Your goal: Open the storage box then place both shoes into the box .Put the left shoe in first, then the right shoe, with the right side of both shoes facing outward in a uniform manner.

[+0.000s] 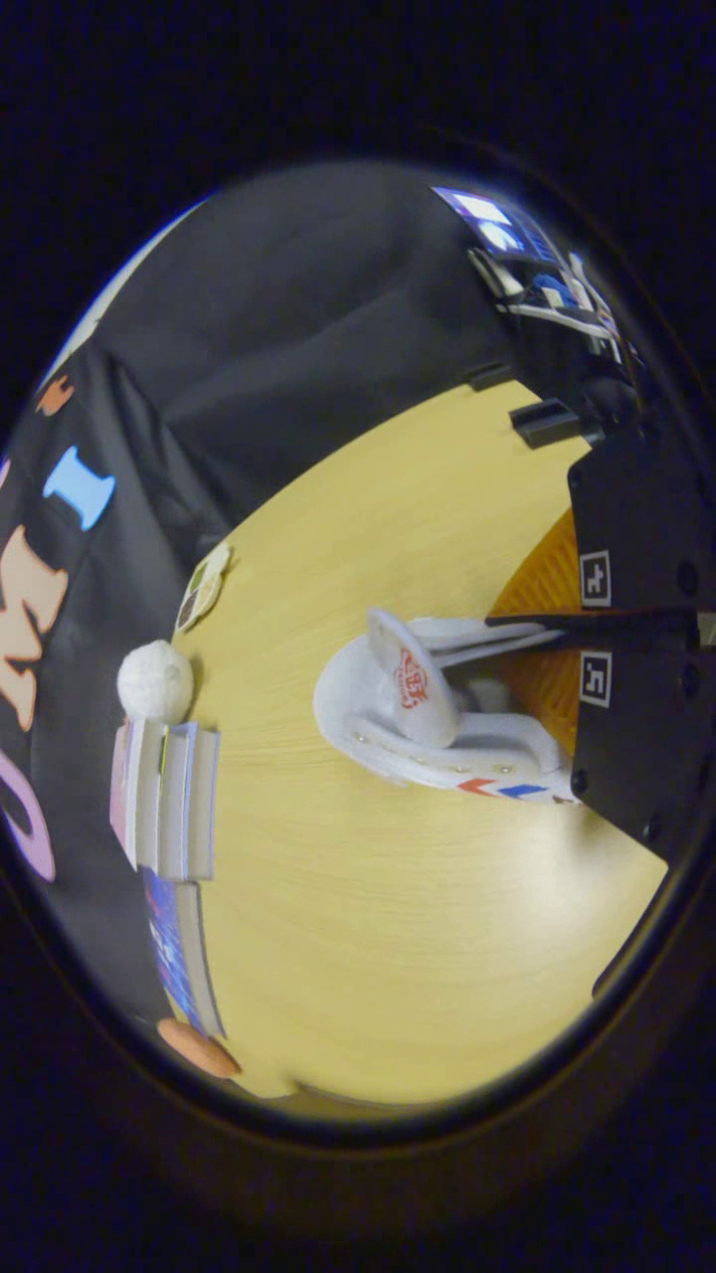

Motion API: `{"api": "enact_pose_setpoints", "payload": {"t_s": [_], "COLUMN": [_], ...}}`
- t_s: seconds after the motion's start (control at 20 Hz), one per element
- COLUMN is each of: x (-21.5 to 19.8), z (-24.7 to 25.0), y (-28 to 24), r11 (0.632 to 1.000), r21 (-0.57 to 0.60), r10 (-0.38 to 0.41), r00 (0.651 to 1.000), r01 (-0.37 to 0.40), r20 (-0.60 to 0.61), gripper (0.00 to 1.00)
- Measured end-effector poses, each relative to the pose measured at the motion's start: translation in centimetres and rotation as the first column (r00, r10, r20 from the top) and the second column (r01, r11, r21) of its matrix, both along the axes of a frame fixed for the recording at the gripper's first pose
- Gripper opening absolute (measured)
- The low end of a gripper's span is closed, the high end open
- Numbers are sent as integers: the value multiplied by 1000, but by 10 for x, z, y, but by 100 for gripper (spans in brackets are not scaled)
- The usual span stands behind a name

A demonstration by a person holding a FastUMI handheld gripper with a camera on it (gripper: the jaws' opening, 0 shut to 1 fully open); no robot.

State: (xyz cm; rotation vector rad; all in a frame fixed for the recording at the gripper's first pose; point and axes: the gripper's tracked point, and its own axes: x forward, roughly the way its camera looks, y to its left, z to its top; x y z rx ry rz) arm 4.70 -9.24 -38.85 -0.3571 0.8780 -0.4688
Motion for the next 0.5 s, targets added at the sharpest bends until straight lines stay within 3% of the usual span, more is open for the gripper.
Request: {"api": "enact_pose_setpoints", "payload": {"t_s": [0.2,0.5], "x": [16,34], "z": [25,88], "y": [6,32], "r11": [974,934], "r21": [-212,-338], "r10": [75,133], "r00": [997,990], "r01": [-79,-112], "r20": [-30,41], "gripper": [2,2]}}
